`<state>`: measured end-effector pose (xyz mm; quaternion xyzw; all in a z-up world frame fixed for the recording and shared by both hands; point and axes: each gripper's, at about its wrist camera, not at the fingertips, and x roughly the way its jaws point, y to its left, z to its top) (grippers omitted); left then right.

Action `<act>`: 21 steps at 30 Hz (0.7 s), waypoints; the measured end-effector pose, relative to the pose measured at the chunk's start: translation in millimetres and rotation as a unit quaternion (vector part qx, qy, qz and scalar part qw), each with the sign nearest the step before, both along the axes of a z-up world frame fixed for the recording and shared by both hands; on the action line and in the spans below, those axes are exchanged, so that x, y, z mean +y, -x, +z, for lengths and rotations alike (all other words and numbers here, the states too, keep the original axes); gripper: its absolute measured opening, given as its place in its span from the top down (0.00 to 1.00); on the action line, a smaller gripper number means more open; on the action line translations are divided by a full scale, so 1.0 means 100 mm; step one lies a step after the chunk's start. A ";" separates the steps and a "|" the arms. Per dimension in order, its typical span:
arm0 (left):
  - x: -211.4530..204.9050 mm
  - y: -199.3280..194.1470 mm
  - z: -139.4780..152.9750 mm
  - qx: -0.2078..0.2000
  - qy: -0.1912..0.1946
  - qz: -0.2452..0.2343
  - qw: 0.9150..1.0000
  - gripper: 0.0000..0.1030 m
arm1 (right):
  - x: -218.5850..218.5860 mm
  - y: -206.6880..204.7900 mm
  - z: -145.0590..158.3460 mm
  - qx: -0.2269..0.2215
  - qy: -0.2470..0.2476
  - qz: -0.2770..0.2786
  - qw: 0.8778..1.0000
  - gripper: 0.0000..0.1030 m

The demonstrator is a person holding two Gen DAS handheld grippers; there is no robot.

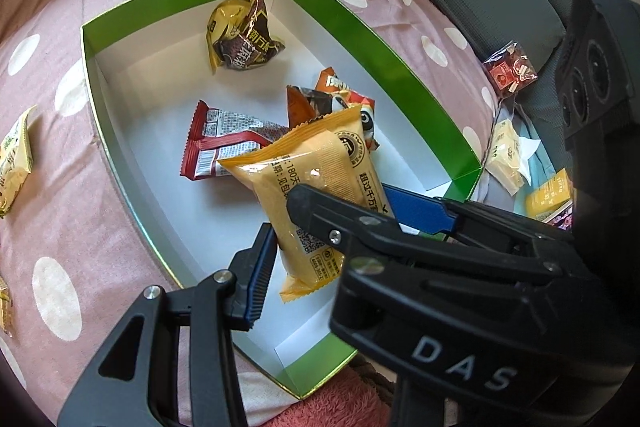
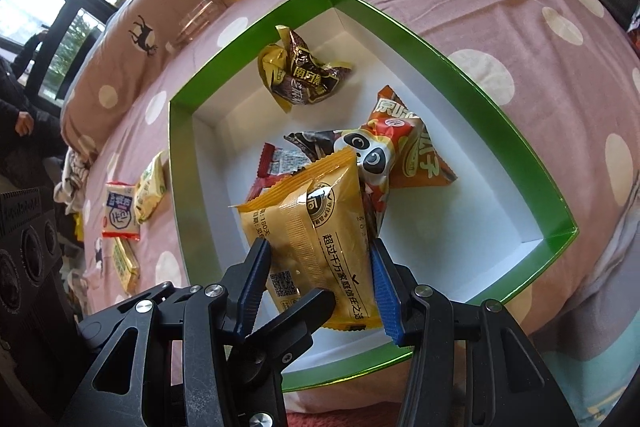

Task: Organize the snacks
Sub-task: 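Lower the yellow cake packet into the box and open the right gripper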

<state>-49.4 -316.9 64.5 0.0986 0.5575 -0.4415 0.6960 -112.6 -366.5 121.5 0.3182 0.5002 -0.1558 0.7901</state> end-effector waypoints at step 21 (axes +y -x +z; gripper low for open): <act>-0.16 -0.01 -0.06 0.001 -0.025 0.001 1.000 0.63 | -0.05 -0.03 -0.02 0.026 0.024 -0.008 0.999 0.50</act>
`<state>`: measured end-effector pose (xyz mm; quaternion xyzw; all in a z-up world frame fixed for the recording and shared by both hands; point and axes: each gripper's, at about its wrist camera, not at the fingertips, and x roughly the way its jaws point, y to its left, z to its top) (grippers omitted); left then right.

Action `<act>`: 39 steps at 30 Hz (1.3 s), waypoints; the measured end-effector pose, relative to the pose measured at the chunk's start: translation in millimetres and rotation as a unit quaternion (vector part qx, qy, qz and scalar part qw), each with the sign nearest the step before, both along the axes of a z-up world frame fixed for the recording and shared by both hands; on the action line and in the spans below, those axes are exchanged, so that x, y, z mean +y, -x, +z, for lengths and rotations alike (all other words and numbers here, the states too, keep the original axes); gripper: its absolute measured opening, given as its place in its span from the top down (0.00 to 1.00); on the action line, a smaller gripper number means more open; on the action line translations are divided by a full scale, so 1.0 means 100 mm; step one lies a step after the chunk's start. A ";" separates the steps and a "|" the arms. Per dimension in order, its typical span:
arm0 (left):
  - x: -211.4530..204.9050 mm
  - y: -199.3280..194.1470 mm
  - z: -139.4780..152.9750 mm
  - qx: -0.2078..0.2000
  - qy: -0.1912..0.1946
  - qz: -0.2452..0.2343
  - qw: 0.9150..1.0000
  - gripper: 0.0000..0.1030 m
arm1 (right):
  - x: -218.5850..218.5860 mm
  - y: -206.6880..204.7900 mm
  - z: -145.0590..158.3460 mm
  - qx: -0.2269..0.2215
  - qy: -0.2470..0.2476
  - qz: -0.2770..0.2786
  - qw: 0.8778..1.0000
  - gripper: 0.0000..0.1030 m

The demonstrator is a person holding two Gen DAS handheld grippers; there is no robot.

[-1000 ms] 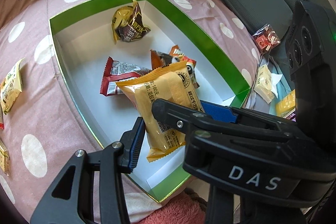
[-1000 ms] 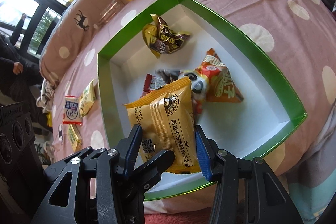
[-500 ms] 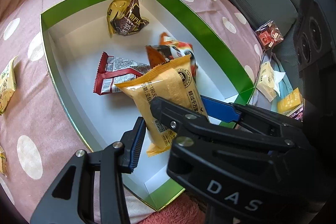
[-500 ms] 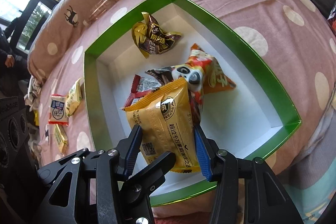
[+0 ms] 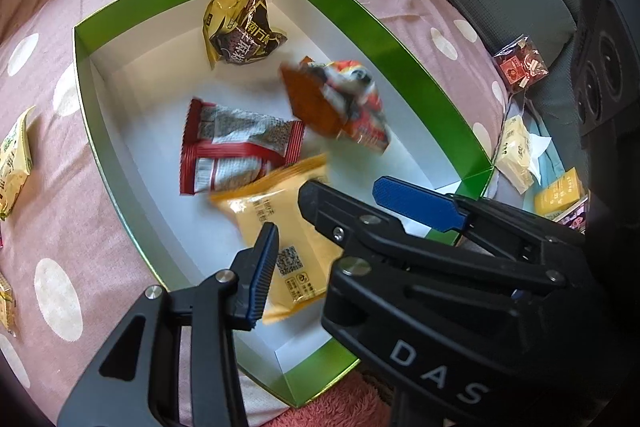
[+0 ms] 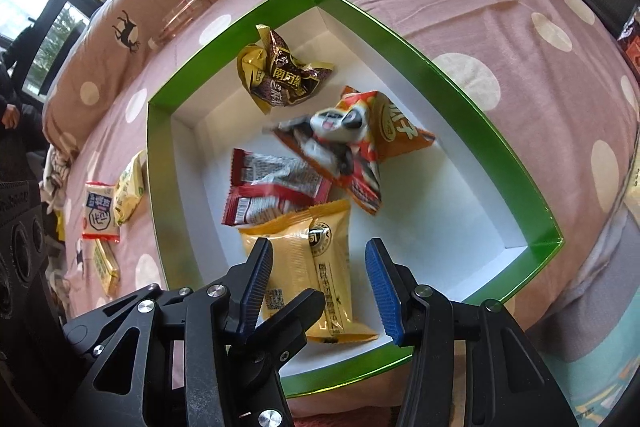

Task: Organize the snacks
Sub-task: 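Lower the yellow cake packet into the box and open the right gripper, then move the right gripper back to the pale green-and-white snack packet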

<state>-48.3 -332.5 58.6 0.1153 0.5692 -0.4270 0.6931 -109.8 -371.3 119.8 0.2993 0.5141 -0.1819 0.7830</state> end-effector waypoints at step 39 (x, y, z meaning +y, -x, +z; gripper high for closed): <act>2.37 -0.26 0.11 -0.005 0.026 0.219 0.975 0.16 | 1.66 -0.52 0.24 -0.029 0.027 0.193 0.980 0.32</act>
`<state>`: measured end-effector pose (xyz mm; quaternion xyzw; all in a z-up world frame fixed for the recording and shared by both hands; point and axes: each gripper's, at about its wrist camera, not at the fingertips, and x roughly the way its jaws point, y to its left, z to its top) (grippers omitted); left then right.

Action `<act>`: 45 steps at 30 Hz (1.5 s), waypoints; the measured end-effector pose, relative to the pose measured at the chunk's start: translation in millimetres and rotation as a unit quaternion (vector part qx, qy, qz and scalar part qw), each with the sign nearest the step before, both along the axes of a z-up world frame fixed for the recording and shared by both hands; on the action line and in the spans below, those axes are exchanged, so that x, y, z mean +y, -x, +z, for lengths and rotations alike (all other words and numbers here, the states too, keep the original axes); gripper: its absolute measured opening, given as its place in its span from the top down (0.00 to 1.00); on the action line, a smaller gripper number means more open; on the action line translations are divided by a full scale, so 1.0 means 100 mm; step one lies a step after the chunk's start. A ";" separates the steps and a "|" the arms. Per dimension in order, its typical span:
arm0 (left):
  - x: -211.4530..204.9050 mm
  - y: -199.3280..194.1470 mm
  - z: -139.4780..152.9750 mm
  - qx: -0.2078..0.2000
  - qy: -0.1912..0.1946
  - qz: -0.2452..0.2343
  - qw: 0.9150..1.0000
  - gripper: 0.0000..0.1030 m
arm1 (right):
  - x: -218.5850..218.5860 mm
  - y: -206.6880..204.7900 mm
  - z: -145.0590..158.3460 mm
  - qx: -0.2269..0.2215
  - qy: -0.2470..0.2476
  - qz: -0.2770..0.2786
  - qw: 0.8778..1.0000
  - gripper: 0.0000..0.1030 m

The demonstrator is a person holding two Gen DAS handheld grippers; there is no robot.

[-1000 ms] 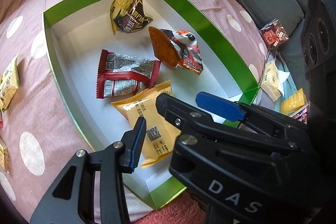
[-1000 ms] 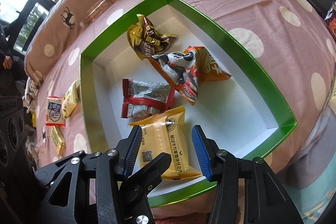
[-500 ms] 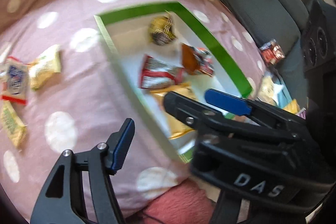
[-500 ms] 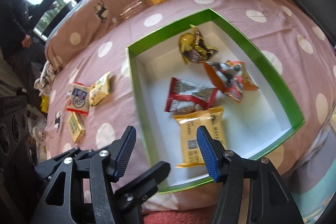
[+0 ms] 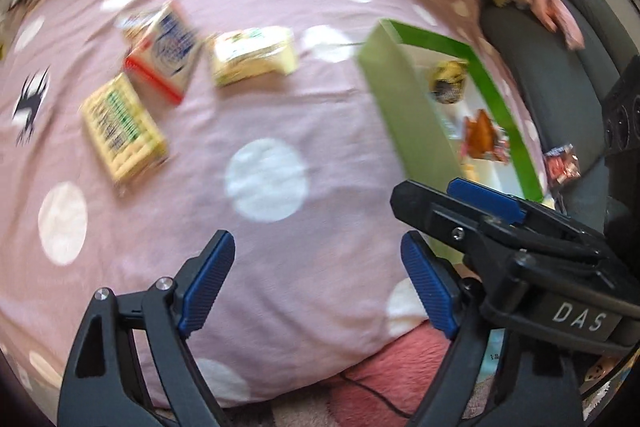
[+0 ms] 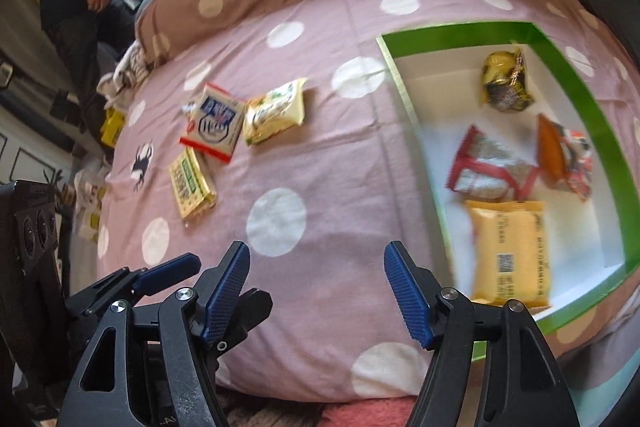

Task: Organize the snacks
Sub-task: 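Move the right gripper back to the pale green-and-white snack packet, then close the right gripper on the pale green-and-white packet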

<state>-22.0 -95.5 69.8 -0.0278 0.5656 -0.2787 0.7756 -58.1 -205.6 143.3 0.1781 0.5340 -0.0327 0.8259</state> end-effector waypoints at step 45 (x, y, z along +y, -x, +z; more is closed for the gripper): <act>0.11 -0.14 -0.57 0.124 -0.105 0.069 0.984 0.01 | 0.52 -2.29 -0.97 0.228 0.070 0.106 0.965 0.25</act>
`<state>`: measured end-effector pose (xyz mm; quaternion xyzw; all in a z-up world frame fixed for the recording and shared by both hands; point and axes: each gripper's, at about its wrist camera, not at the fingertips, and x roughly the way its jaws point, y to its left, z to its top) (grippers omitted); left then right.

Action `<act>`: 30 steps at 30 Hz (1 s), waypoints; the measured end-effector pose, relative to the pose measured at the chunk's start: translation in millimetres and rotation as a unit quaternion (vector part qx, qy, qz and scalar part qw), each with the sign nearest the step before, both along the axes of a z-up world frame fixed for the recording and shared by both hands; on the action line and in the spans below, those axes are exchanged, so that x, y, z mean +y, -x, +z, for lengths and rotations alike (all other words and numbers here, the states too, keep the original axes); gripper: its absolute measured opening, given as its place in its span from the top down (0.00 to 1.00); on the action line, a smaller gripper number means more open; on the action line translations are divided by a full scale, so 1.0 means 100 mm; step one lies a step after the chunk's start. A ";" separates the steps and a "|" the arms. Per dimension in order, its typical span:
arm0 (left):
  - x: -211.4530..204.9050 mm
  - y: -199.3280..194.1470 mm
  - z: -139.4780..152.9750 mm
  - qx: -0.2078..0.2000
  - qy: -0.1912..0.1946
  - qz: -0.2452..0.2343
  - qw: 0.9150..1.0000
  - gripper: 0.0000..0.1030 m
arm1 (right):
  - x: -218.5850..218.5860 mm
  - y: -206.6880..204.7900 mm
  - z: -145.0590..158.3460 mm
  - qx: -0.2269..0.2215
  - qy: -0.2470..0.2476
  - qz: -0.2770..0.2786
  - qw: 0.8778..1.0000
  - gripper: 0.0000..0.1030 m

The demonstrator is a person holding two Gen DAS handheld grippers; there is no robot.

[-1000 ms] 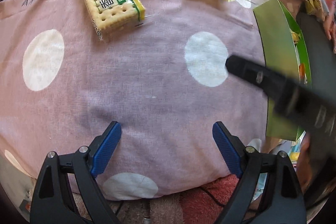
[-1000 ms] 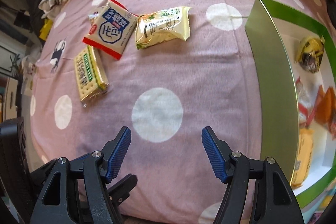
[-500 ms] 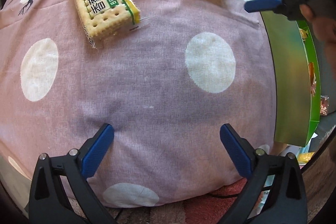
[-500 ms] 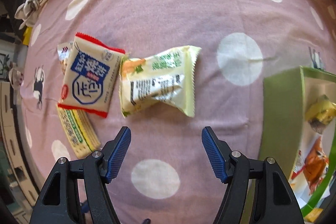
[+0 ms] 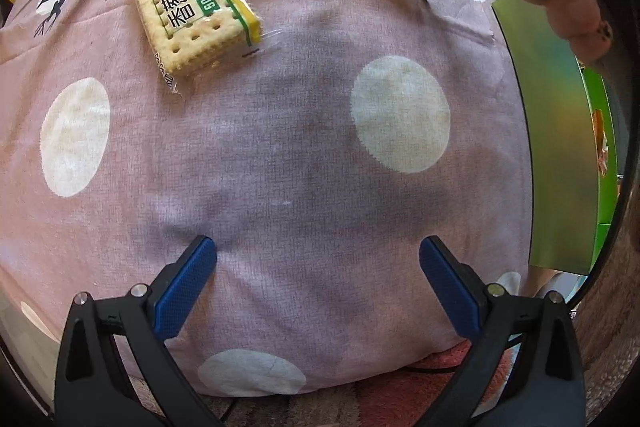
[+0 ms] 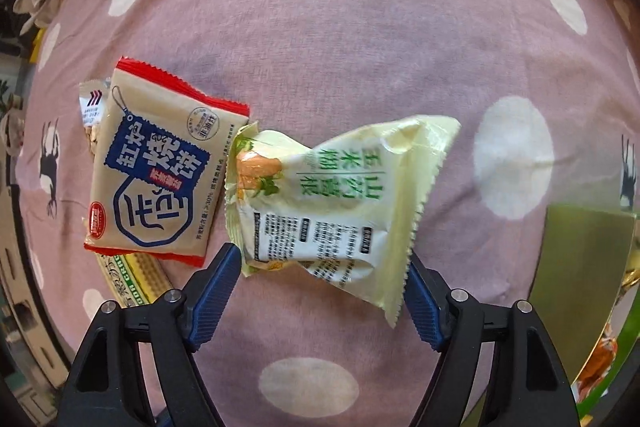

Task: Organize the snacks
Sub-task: 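Close the right gripper on the pale green-and-white packet, then lift the pale green-and-white packet with the right gripper and carry it toward the box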

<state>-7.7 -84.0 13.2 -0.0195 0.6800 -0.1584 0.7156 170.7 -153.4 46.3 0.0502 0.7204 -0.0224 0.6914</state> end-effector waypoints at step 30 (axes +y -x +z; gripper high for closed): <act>0.59 0.22 0.07 -0.009 0.015 0.007 1.000 0.01 | 0.04 1.46 0.13 -0.042 -0.033 0.055 0.997 0.81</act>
